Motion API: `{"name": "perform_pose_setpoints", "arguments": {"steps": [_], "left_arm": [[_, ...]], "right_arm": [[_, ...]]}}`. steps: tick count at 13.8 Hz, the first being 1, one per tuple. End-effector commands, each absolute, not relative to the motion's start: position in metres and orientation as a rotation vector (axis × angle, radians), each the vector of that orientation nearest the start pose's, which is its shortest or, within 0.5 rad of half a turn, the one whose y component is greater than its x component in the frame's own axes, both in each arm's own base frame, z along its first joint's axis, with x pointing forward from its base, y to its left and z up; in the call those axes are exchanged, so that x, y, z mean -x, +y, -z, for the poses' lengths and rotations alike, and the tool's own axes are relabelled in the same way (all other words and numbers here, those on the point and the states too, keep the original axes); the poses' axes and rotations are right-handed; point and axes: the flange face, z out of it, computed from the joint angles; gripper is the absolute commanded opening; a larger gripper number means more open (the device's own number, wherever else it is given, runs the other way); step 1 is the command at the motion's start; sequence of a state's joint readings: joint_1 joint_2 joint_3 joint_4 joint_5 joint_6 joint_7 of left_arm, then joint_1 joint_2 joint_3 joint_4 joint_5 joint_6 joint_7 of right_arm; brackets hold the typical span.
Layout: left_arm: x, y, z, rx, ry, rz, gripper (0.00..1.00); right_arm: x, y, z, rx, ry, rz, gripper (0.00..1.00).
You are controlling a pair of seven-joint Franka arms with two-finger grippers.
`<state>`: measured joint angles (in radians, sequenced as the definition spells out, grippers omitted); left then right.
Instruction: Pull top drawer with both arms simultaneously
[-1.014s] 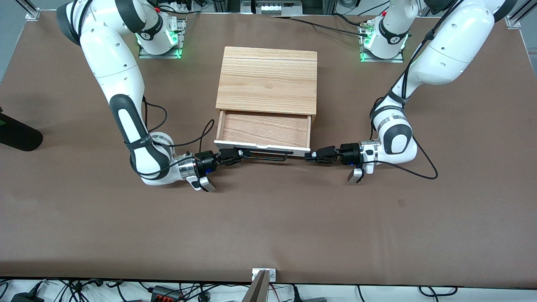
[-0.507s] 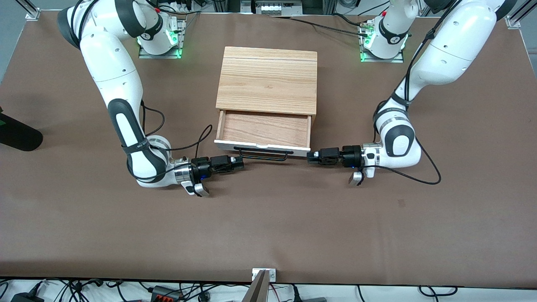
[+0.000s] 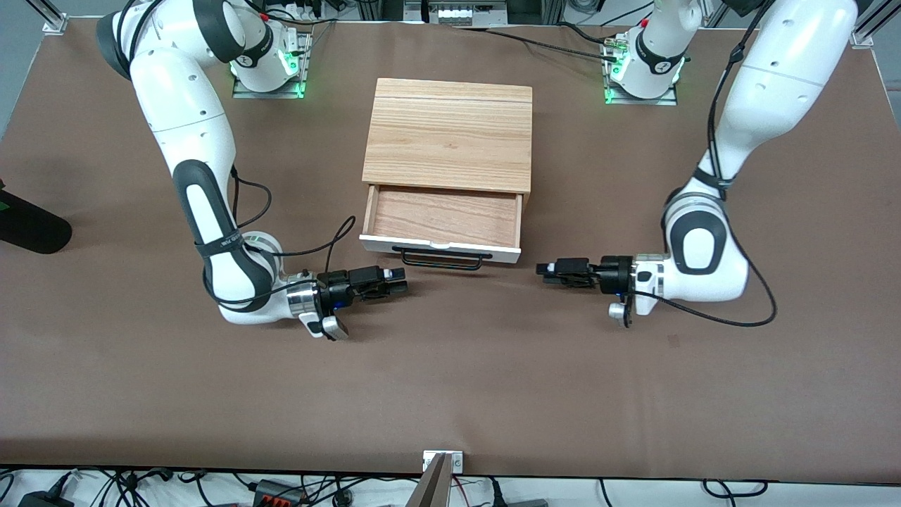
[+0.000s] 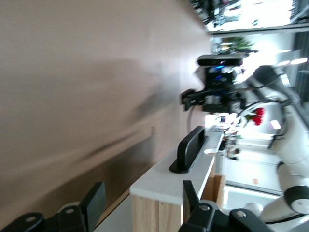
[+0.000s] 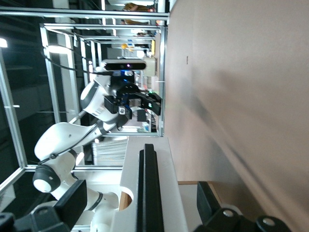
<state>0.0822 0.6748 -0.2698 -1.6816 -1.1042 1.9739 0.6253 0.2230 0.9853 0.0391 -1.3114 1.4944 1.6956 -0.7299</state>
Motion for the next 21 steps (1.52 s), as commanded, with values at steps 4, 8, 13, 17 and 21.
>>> {"name": "perform_pose_setpoints", "arguments": {"steps": [4, 8, 13, 17, 21], "left_arm": [[-0.661, -0.111, -0.295, -2.181, -0.177, 0.182, 0.72], [-0.663, -0.083, -0.341, -2.372, -0.223, 0.223, 0.82], [-0.664, -0.042, -0.387, -2.555, -0.392, 0.296, 1.0], [-0.661, 0.026, -0.449, -2.629, -0.326, 0.219, 1.0], [-0.632, 0.042, -0.515, -2.815, -0.38, 0.229, 1.0]], "right_arm": [[-0.719, 0.245, -0.283, 1.992, -0.225, -0.221, 1.0], [-0.719, 0.228, -0.339, 2.298, -0.214, -0.27, 1.0], [-0.714, 0.184, -0.41, 2.77, -0.221, -0.202, 1.0], [-0.7, 0.152, -0.46, 3.026, -0.149, -0.195, 1.0], [-0.695, 0.094, -0.498, 3.137, -0.023, -0.161, 1.0]]}}
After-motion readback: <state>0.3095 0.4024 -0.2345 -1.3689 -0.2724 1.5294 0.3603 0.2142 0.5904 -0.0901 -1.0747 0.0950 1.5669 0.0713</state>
